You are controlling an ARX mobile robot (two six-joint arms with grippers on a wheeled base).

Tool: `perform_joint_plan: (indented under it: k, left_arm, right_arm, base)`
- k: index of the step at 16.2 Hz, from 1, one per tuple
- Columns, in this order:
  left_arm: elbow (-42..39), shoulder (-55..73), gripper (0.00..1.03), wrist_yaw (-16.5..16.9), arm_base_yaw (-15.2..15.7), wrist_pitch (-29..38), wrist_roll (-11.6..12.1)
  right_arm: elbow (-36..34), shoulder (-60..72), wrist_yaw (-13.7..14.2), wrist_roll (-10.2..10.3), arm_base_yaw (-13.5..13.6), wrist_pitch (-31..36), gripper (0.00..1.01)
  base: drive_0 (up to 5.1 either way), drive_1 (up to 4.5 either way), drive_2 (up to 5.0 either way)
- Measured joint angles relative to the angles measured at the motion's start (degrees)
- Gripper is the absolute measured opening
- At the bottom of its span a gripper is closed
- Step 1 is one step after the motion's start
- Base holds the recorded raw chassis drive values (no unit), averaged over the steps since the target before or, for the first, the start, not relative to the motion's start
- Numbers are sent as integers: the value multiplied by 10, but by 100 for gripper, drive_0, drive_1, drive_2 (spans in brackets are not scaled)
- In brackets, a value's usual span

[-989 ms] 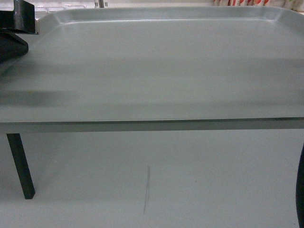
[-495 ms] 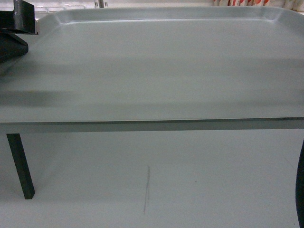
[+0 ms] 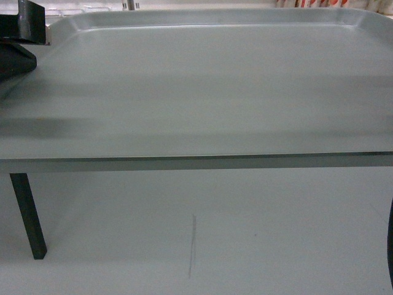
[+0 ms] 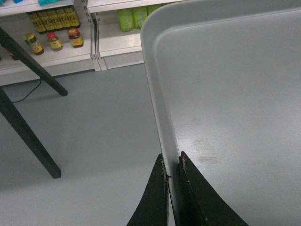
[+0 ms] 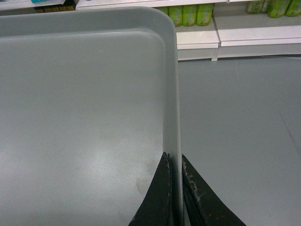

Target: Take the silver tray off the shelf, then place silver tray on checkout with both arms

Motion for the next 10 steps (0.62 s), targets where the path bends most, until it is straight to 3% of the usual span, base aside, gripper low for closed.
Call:
perform_joint_plan:
  k: [10]
  left_arm:
    - [0, 0, 4, 0, 2, -1, 0]
  right_arm:
    - [0, 0, -1, 0, 0, 0, 3]
  base:
    - [-484, 262, 262]
